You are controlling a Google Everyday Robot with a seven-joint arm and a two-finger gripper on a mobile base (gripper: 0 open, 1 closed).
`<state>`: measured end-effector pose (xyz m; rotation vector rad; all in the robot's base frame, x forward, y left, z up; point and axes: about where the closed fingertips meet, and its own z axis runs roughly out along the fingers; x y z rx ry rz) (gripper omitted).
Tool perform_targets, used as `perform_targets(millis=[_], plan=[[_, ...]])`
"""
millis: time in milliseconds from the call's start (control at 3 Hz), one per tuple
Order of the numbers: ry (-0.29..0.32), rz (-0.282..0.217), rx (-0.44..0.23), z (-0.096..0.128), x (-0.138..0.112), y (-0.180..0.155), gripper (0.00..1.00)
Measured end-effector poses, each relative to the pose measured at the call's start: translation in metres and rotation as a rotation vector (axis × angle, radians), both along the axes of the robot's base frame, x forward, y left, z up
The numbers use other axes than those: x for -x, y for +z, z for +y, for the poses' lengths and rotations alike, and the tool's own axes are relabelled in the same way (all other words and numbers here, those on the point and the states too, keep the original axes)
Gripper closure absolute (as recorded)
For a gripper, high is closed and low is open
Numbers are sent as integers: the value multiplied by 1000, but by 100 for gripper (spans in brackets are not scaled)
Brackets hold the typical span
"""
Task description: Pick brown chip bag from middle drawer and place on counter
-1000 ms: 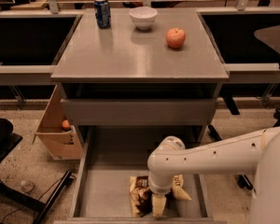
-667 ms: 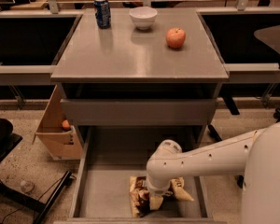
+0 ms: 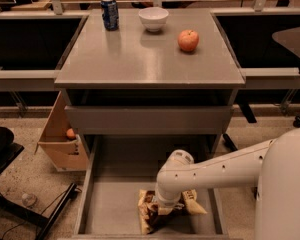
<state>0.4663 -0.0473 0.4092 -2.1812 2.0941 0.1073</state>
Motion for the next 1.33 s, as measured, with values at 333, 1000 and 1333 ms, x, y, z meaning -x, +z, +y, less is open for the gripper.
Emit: perform_targets(millis=[333,1000,1333], plan=[[0,0,0,0,0,0,100],[120,-54,114,28,3,117,100],[188,-122,164,57,-11,223,100]])
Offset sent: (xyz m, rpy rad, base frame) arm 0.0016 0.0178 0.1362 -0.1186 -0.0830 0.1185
